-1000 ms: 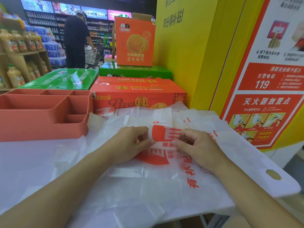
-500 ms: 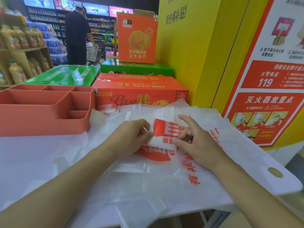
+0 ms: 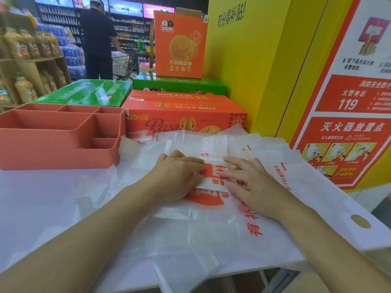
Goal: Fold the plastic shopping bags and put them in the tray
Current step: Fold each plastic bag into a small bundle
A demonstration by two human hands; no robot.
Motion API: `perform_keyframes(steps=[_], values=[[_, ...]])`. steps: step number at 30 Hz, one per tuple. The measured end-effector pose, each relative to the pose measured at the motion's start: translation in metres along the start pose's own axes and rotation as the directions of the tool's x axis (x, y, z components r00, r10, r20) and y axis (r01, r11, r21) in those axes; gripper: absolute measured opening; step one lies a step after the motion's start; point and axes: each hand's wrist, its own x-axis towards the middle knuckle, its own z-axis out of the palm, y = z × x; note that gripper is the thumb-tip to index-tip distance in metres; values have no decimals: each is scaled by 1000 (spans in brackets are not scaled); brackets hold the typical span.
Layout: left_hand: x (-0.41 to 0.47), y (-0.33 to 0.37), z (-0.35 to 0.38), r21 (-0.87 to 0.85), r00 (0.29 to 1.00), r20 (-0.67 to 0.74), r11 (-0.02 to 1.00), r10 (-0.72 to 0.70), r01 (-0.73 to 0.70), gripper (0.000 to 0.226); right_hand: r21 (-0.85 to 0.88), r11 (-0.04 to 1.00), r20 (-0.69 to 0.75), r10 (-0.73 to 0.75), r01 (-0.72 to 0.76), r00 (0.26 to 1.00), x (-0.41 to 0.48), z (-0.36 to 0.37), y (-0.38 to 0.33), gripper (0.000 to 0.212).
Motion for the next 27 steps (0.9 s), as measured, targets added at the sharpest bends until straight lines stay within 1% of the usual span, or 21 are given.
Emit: perform_keyframes(steps=[2,5,6,8,9,10,14,16,19,21,24,26,27], values=[[0,1,0,20,997,76,999,-28,26,43,-41,999,26,21,-20,999,0,-1,-2,37],[-1,0,-1,35,991,125,999,-45,41,48,-34,998,59,59,-57,997,0,0,-3,41],[-1,0,-2,35,990,136,998,-47,43,48,-37,997,71,77,-75,994,-1,0,-2,47],[0,1,-3,39,988,145,998,-47,42,49,-54,992,94,122,-117,988,0,-1,0,66],[0,2,-3,41,988,149,998,-47,41,49,-62,990,98,136,-130,986,0,-1,0,70],[-1,2,-3,39,987,154,998,-46,40,51,-60,989,98,139,-133,985,1,-1,-1,71],[-5,2,-5,26,988,152,999,-30,27,60,-56,998,71,37,-33,997,-3,-6,-9,48],[-6,3,-7,21,992,122,1000,-9,7,57,-29,999,61,36,-34,997,-5,-8,-8,49],[-8,6,-10,-5,997,72,1000,12,-12,49,21,996,53,89,-91,995,-7,-7,-3,54],[-8,8,-11,-53,998,61,999,9,-5,45,50,996,13,75,-76,997,-6,-5,0,51],[-6,5,-11,-159,999,41,987,-1,8,55,162,986,-88,49,-34,995,-4,-5,-2,26],[-6,1,-13,-226,998,58,974,-22,34,66,256,966,-131,73,-38,989,-4,-7,-4,13],[-7,1,-15,-238,997,69,970,-26,42,67,306,951,-148,96,-46,984,-5,-8,-5,7]])
